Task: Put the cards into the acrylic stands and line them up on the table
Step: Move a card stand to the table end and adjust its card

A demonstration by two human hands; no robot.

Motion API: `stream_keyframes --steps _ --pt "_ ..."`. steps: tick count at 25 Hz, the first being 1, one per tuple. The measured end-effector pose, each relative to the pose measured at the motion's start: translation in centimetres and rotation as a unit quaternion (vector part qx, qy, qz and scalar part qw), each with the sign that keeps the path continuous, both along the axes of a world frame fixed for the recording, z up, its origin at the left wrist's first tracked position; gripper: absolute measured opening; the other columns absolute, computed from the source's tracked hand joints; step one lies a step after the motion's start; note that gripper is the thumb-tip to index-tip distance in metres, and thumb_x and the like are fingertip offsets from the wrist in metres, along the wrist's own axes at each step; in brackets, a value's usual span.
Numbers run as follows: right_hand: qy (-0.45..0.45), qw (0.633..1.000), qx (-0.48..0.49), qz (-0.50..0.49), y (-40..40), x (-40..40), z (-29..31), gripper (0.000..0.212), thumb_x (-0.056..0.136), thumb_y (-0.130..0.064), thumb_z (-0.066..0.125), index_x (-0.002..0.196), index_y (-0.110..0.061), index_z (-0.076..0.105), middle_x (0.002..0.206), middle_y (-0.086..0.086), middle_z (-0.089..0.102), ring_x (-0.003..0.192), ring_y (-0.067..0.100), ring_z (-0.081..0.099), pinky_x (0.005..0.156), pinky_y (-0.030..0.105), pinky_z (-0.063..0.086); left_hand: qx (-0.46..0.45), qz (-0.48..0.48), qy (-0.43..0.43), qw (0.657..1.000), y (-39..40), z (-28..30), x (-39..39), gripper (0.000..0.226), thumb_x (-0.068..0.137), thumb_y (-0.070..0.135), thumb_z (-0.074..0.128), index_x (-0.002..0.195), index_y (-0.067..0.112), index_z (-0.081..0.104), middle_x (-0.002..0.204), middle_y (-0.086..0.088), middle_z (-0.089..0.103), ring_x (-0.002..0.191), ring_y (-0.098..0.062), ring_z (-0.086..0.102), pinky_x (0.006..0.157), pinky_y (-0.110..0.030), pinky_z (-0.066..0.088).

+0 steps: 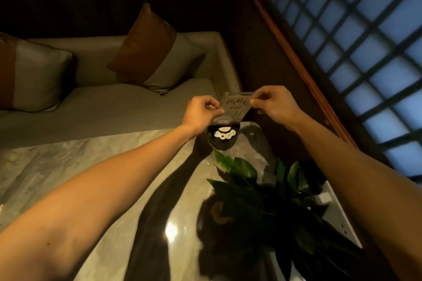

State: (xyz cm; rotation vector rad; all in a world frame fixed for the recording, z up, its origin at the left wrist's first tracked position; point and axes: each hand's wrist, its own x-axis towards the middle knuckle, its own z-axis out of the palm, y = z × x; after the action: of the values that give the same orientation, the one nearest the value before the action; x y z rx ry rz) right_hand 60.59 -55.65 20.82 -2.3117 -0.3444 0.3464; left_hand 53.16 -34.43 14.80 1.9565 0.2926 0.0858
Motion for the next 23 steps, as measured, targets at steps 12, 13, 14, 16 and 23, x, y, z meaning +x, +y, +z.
stream_keyframes --steps 12,13,14,16,23 --pt "0.002 0.996 -0.079 -0.051 -5.4 6.3 -8.3 0.013 0.097 -0.015 0.064 0.108 -0.018 0.07 0.1 -0.001 0.068 0.092 0.013 0.066 0.071 0.02 0.048 0.039 -0.036 0.066 0.996 -6.3 -8.5 8.6 0.003 0.086 0.016 0.077 0.089 0.015 0.076 0.082 0.005 0.069 0.082 -0.012 0.066 0.079 -0.033 0.055" --pt "0.002 0.996 -0.079 -0.052 -5.6 6.4 -8.6 0.013 0.097 -0.015 0.064 0.108 -0.019 0.07 0.1 -0.001 0.068 0.093 0.014 0.066 0.072 0.021 0.049 0.037 -0.038 0.069 0.996 -6.6 -8.8 8.7 0.004 0.086 0.016 0.077 0.089 0.015 0.076 0.084 0.003 0.07 0.085 -0.014 0.067 0.082 -0.036 0.057" --pt "0.005 0.995 -0.077 -0.056 -5.8 6.6 -8.9 0.012 0.097 -0.015 0.064 0.107 -0.019 0.07 0.102 -0.001 0.069 0.094 0.014 0.066 0.074 0.022 0.05 0.035 -0.04 0.071 0.996 -6.8 -9.1 9.0 0.004 0.085 0.016 0.078 0.088 0.014 0.077 0.085 0.001 0.072 0.086 -0.016 0.069 0.083 -0.038 0.057" --pt "0.01 0.995 -0.074 -0.06 -6.0 6.9 -9.4 0.013 0.098 -0.014 0.063 0.108 -0.018 0.069 0.106 0.0 0.069 0.097 0.015 0.066 0.073 0.021 0.05 0.038 -0.043 0.074 0.996 -7.0 -9.4 9.3 0.004 0.085 0.016 0.078 0.087 0.013 0.077 0.088 -0.002 0.074 0.088 -0.017 0.07 0.085 -0.04 0.058" --pt "0.016 0.996 -0.062 -0.066 -6.0 7.6 -10.4 0.017 0.1 -0.014 0.059 0.114 -0.014 0.068 0.113 0.003 0.068 0.104 0.016 0.063 0.069 0.015 0.047 0.036 -0.036 0.081 0.995 -7.0 -9.8 9.9 0.01 0.086 0.016 0.077 0.08 0.022 0.072 0.087 0.002 0.072 0.089 -0.016 0.069 0.086 -0.04 0.059"
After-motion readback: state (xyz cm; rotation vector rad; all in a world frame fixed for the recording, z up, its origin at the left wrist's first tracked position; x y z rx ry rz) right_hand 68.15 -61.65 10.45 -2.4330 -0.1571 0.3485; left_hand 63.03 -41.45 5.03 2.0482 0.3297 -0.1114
